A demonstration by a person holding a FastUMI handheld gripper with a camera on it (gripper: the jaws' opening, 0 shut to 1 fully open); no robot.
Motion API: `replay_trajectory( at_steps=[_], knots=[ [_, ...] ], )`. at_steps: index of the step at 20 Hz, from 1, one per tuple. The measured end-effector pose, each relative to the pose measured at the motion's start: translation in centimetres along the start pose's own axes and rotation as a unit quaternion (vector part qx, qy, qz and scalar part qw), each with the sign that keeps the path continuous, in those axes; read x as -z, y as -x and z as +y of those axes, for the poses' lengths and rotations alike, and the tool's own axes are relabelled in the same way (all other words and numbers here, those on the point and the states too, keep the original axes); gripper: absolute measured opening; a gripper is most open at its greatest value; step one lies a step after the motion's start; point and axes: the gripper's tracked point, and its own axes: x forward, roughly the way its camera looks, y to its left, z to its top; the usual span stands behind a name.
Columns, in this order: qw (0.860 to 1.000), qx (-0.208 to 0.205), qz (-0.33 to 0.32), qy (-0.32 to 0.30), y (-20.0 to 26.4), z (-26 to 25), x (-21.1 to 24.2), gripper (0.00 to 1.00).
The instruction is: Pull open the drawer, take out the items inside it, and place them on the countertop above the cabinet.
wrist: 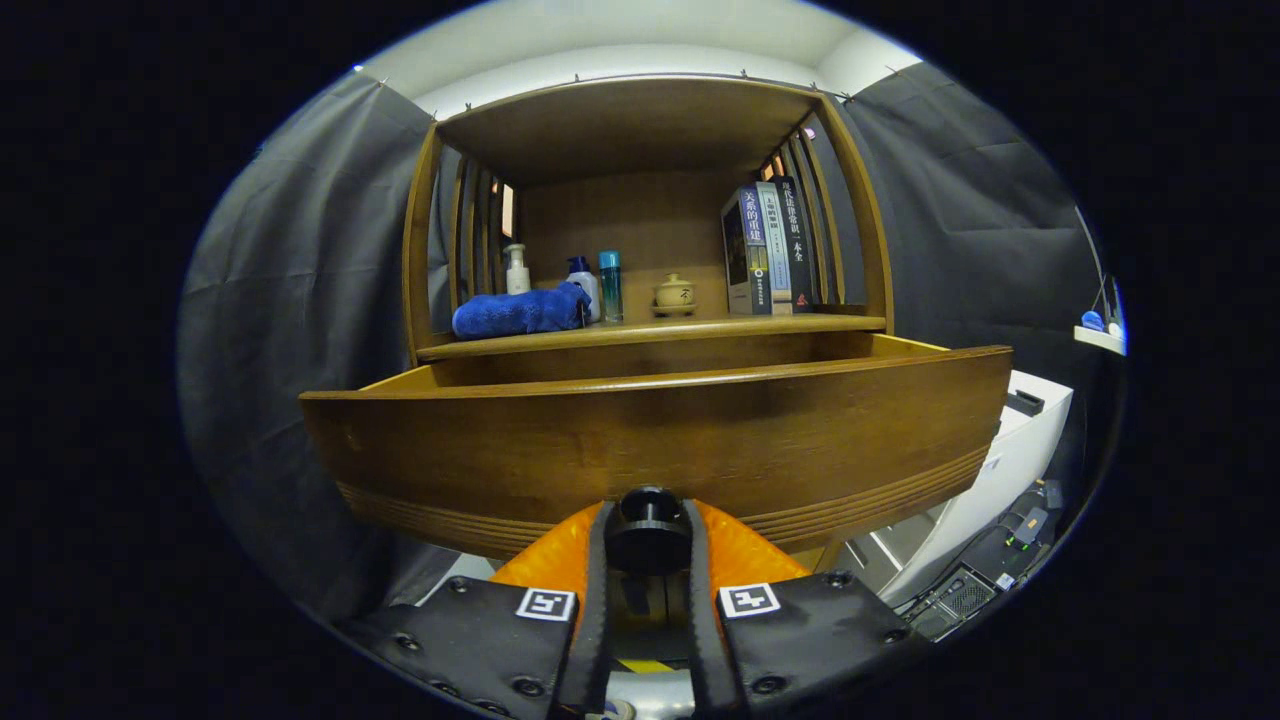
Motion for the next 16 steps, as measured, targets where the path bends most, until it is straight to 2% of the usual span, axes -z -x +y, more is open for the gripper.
replay_trajectory(
  at_steps=[6,10,14,16],
  knots=[
    [1.0,0.002,0.0,-0.001,0.5,0.0,0.4,0.39],
    [1.0,0.001,0.002,-0.008,0.4,0.1,0.5,0.44],
    [1.0,0.0,-0.022,0.022,1.0,0.5,-1.1,0.54],
    [0.999,-0.011,-0.038,0.03,1.6,1.1,-2.3,0.62]
  ],
)
